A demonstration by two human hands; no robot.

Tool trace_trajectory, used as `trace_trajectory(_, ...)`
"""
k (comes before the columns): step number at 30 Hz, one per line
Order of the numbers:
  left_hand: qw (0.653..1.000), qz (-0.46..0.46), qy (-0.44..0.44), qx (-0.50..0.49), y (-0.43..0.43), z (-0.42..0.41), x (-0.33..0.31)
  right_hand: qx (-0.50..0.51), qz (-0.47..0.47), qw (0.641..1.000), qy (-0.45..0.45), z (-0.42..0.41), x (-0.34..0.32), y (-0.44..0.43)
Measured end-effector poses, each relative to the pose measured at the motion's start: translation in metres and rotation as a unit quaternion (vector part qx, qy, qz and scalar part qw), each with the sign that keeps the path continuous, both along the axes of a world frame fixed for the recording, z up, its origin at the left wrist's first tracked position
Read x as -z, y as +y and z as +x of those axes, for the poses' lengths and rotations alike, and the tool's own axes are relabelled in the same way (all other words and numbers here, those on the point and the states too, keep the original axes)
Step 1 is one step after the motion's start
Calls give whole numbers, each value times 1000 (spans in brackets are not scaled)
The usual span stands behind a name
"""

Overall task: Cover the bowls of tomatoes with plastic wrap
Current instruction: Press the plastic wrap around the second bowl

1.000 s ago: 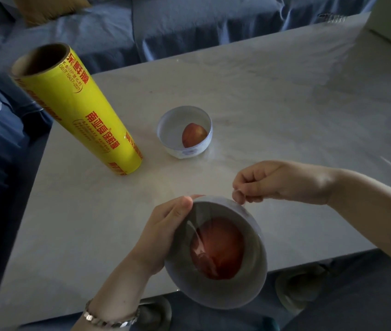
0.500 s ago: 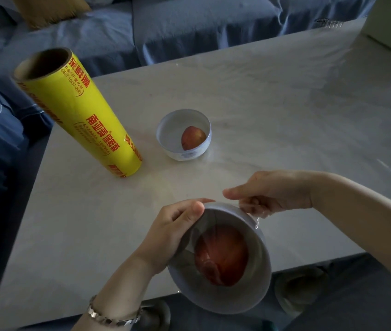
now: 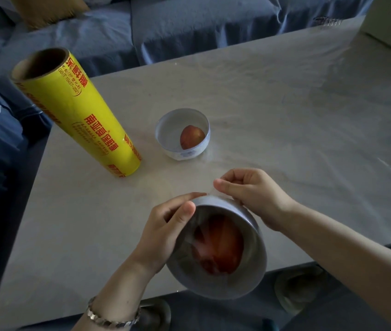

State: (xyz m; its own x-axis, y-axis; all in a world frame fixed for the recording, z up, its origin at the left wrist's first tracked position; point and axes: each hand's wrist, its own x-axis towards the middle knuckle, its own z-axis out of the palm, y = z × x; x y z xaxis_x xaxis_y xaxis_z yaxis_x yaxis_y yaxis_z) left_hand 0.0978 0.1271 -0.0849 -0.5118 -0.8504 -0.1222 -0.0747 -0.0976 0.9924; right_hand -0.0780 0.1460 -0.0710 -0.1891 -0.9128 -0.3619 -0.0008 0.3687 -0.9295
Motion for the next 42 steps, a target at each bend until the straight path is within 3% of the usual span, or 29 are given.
trace_trajectory(3,999,-27,8,-22,3,1,0,-9,-3,1000,7,5,-3,-1)
trace_trajectory(9,999,-31,3,-27,3,2,0,-81,86,993,-25,-1,-5,-1)
trace_trajectory(12,999,-29,-10,-42,1,3,3,-71,109,991,-28,-1,1,2)
trace_trajectory(17,999,-21,21,-24,0,3,3,-10,14,983,183,-10,15,9)
trace_trajectory(21,998,-30,30,-50,-4,4,-1,74,-167,976,116,-23,4,32)
trace_trajectory(24,997,-30,11,-65,-7,1,-1,-15,-229,968,96,-11,-5,51)
trace_trajectory(32,997,-23,21,-74,-6,6,7,-106,-46,993,17,-4,14,40)
trace_trajectory(34,997,-28,18,-68,-5,8,6,-94,-70,993,28,-8,16,35)
trace_trajectory(36,996,-34,-3,-83,-7,10,5,-82,-162,982,47,-10,11,33)
trace_trajectory(38,995,-38,-33,-92,-9,12,4,-139,-213,965,71,-10,3,30)
trace_trajectory(42,995,-36,-57,-74,-10,14,1,-230,-152,950,147,-4,3,22)
